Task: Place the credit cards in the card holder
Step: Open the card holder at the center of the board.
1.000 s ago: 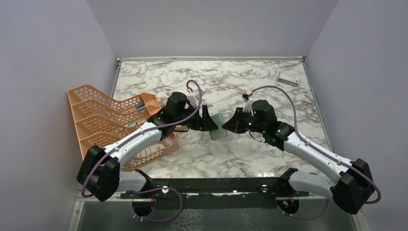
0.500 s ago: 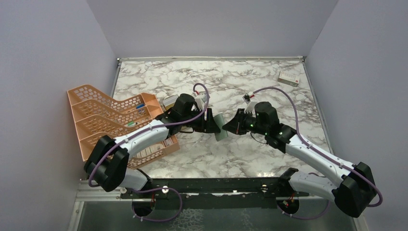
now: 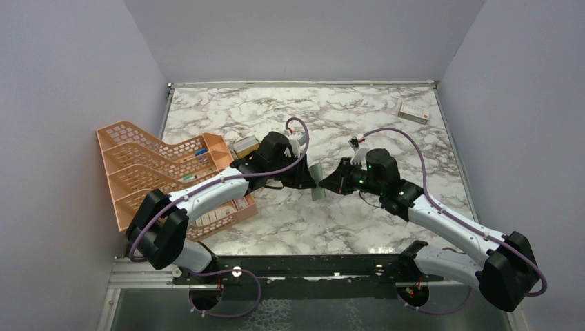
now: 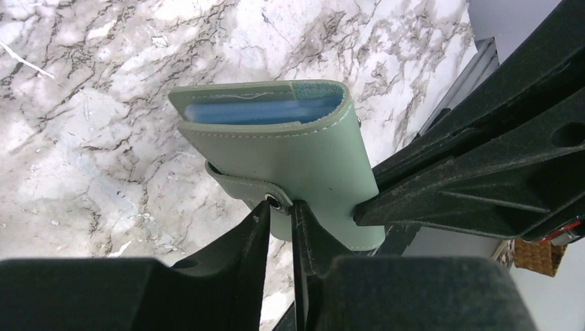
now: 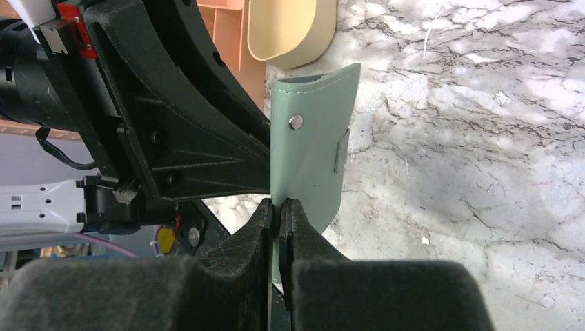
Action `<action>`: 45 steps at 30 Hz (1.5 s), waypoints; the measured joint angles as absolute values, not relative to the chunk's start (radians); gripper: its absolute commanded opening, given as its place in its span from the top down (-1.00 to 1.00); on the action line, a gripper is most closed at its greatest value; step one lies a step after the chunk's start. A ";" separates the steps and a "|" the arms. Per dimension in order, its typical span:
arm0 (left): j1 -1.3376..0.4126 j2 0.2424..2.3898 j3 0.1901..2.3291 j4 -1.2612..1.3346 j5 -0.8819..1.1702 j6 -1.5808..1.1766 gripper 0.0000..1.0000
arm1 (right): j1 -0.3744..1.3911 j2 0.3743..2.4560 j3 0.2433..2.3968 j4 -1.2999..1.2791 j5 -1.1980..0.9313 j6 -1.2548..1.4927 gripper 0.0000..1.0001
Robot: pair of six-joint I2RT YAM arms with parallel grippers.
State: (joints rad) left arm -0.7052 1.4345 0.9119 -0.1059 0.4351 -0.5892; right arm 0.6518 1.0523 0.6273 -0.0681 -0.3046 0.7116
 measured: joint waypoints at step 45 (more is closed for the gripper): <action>-0.701 1.395 0.770 -0.065 0.371 -0.599 1.00 | 0.660 0.974 0.538 -0.352 -0.082 0.672 -0.15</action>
